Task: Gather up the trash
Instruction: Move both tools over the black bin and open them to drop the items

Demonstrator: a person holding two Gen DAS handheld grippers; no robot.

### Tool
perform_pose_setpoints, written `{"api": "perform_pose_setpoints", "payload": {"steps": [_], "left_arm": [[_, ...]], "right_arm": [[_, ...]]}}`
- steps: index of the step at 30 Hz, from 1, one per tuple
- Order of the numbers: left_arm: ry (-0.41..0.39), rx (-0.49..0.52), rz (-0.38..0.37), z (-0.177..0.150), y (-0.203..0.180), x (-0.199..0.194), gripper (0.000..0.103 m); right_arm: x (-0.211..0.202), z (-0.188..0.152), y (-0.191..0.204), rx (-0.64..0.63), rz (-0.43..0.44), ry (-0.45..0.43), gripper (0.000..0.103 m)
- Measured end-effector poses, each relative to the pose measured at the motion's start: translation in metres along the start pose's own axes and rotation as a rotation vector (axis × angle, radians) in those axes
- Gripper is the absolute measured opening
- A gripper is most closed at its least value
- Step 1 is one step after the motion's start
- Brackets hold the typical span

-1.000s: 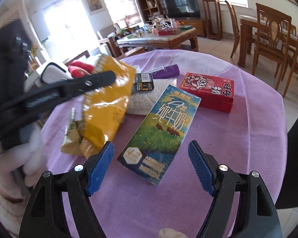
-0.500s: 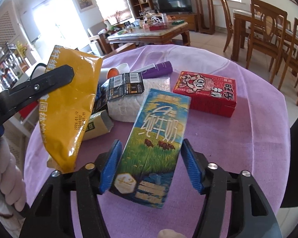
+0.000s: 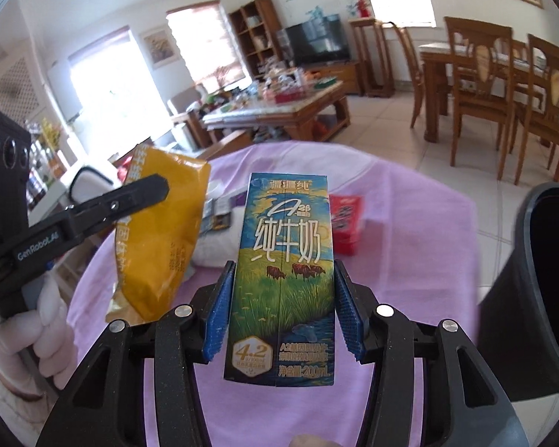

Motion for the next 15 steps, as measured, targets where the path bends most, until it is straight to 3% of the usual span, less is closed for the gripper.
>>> {"api": "perform_pose_setpoints", "payload": {"steps": [9,15], "left_arm": [[-0.004,0.054,-0.187,0.055,-0.094,0.073,0.003],[0.047,0.055,-0.322,0.076,-0.167,0.147,0.003]], "right_arm": [[-0.075,0.037,-0.134,0.126,-0.182,-0.162,0.050],[-0.107,0.042,-0.229,0.190,-0.350,-0.169,0.050]]}}
Point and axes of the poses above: each gripper's, at about its wrist camera, not at the fingertips, and x roughly the way its jaws point, y to its left, z to its top, the point moved 2 cm from there along x, roughly the way its jaws point, and after that the axes turned 14 degrees about x, right-handed, at the moved point
